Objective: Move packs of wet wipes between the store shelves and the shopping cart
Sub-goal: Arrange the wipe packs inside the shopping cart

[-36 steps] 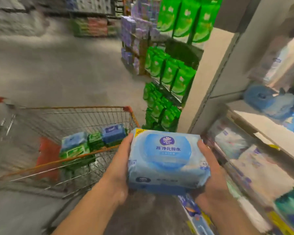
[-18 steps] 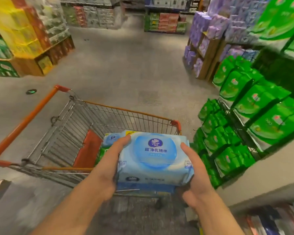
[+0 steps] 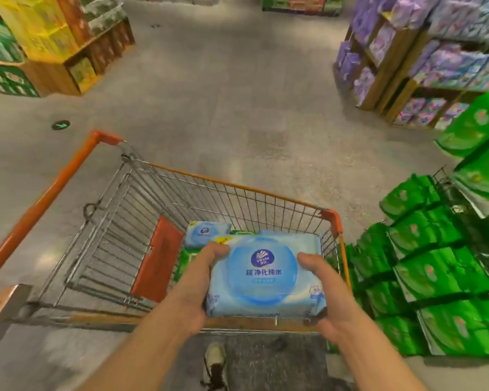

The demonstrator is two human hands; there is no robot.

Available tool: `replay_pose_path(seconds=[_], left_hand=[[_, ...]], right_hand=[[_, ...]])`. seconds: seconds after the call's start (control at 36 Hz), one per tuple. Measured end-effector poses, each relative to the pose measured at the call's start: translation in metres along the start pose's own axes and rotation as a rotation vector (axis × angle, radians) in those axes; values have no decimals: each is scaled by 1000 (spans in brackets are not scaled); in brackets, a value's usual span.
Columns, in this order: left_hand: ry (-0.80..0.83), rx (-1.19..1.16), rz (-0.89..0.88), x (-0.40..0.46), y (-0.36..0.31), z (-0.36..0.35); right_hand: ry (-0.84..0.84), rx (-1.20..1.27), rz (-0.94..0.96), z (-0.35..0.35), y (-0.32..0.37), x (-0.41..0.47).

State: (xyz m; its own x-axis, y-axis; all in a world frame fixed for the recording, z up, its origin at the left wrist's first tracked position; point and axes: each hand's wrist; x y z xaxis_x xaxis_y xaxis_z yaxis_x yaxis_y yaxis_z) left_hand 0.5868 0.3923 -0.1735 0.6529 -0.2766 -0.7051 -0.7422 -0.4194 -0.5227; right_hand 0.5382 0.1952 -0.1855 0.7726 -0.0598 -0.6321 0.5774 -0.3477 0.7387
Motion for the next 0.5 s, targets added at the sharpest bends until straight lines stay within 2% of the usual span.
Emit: replay_pose_path(seconds=[0.22, 0.36, 0.5], left_hand=[[25, 69, 135, 82, -19, 26], [-6, 87, 234, 136, -5, 42], [-23, 171, 330, 186, 13, 54]], right_hand=[[-9, 21, -103, -7, -8, 79], [-24, 9, -222, 10, -39, 122], [-78, -37, -266, 34, -71, 168]])
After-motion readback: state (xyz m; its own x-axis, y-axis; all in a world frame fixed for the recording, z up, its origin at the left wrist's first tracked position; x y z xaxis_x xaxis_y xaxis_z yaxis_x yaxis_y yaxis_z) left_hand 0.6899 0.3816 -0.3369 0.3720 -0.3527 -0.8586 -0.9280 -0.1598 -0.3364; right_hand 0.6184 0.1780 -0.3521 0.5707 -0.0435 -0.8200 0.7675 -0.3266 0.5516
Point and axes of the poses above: each hand's wrist, its own x-axis towards the middle knuckle, its own z-axis out of the back of the hand, y = z × x, and after that the axes turned 10 degrees about -x, right-handed
